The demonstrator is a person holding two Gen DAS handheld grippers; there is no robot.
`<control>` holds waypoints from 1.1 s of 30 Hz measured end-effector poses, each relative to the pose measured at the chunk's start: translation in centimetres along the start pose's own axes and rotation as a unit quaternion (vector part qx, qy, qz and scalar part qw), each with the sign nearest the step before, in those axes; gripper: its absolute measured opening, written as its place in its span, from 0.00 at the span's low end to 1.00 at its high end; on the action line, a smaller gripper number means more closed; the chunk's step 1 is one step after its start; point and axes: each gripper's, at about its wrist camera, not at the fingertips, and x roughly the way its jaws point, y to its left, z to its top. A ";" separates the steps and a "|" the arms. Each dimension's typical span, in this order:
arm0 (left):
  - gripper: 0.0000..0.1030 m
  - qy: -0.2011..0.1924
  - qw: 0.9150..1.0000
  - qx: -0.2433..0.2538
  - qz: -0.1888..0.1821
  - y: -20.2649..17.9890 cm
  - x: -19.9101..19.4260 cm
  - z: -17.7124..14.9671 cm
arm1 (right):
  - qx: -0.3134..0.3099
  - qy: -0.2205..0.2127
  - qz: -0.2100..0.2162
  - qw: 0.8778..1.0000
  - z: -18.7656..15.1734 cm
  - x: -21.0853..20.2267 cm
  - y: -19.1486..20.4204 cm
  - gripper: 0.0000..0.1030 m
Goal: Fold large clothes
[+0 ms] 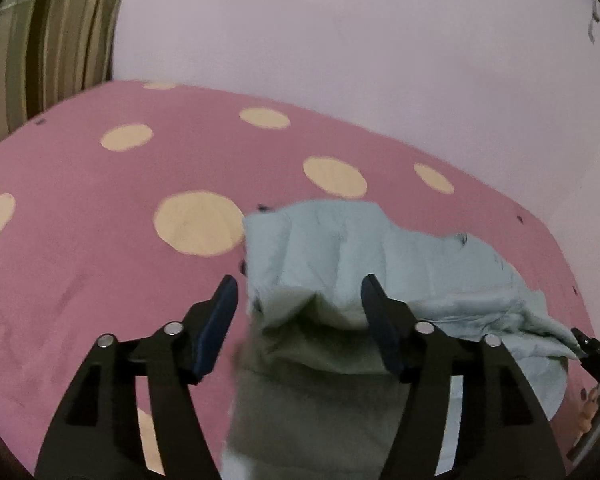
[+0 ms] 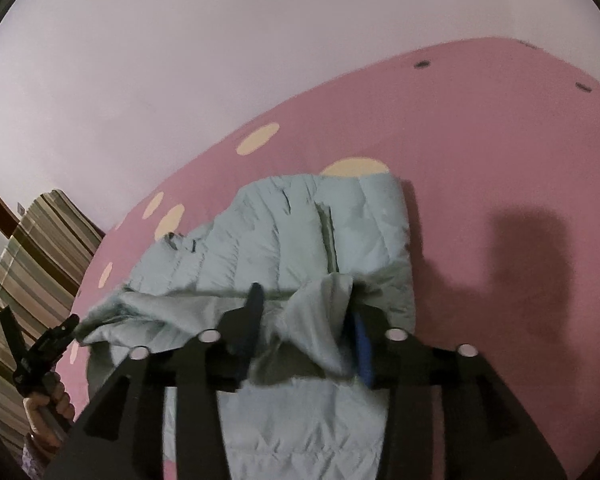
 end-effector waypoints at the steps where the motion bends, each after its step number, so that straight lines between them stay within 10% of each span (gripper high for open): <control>1: 0.63 -0.003 1.000 -0.001 -0.001 0.2 -0.4 0.1 | -0.002 -0.008 -0.003 1.000 0.0 -0.6 0.0 0.50; 22: 0.67 0.076 0.994 0.073 -0.030 -0.1 5.5 -0.1 | -0.078 0.023 -0.031 0.996 2.3 3.8 0.4 0.51; 26: 0.39 0.106 0.989 0.094 -0.029 -0.7 7.4 -0.3 | -0.088 0.044 -0.037 0.994 2.3 5.6 0.3 0.43; 28: 0.21 0.112 0.987 0.108 -0.031 -1.1 7.9 -0.6 | -0.091 0.050 -0.042 0.994 2.3 6.0 0.3 0.21; 33: 0.06 0.091 0.988 0.121 -0.017 -1.7 6.8 -0.9 | -0.098 0.043 -0.037 0.994 2.0 5.7 0.7 0.07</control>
